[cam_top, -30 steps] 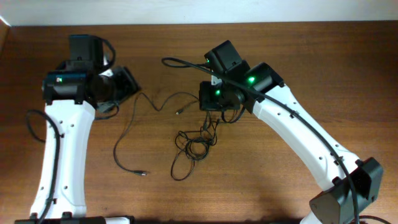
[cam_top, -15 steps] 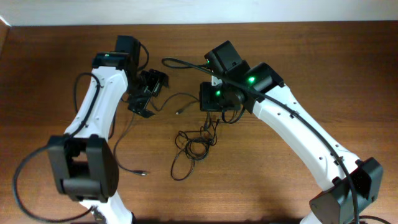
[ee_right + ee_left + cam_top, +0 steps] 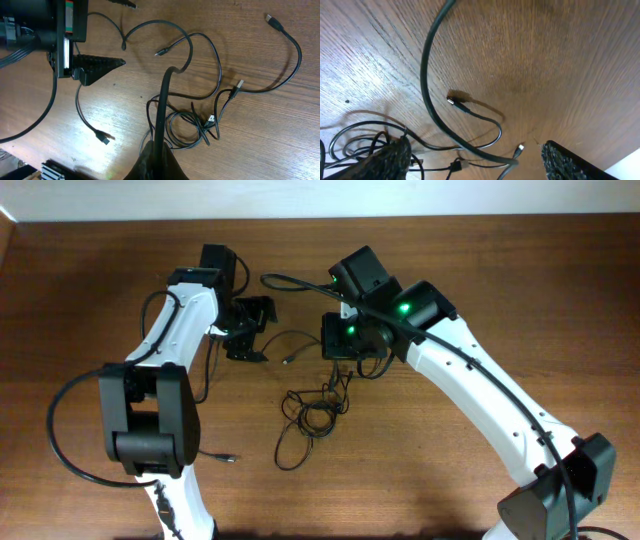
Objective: Untangle cables
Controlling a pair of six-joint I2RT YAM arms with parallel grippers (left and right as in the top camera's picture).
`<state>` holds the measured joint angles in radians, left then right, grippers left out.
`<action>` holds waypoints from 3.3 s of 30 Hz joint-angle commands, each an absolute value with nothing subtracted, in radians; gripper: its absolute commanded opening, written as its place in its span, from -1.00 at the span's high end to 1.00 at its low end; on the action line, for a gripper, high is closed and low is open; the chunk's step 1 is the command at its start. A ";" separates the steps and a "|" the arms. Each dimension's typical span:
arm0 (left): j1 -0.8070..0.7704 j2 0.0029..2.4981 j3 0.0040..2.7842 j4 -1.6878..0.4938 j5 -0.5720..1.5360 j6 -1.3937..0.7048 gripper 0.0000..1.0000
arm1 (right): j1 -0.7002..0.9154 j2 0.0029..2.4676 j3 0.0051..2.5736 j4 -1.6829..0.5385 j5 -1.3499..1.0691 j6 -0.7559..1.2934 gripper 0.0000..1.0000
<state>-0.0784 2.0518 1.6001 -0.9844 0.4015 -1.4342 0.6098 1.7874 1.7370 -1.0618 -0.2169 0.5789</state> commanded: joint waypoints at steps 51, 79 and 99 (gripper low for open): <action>-0.143 2.061 1.604 -1.029 0.239 -1.559 0.32 | 0.618 1.793 1.737 -1.080 -0.224 0.577 0.91; -0.128 1.773 2.461 -1.012 0.497 -0.324 1.00 | 0.450 1.793 1.737 -1.285 -0.126 0.554 -0.98; 0.021 2.015 2.437 -0.785 0.216 -0.231 1.00 | 0.451 1.793 1.737 -1.310 -0.127 0.554 -0.97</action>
<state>-0.0311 1.9533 2.4409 -0.8368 0.2268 -0.1471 0.4507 1.7874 1.7370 -1.3041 -0.1394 0.5640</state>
